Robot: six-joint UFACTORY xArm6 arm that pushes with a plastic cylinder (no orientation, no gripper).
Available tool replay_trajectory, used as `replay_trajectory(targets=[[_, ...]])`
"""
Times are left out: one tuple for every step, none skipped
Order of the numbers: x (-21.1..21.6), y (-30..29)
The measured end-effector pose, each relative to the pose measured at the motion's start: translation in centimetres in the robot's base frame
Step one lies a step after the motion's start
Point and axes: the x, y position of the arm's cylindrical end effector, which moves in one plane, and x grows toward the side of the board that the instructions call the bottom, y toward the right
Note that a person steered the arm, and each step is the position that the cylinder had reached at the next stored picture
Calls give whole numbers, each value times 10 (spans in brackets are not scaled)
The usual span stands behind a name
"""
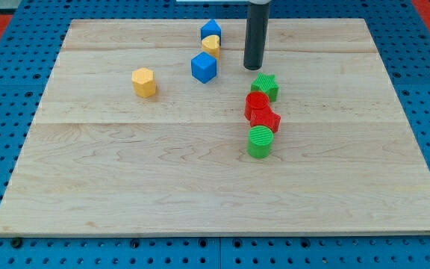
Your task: Slide the yellow heart closer to the yellow hexagon
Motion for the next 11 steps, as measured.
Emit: replay_trajectory(targets=[[-17, 0], [-30, -19], [-25, -93], [-32, -87], [-49, -77], [-52, -130], [-51, -184], [-71, -200], [-60, -230], [-24, -210], [1, -204]])
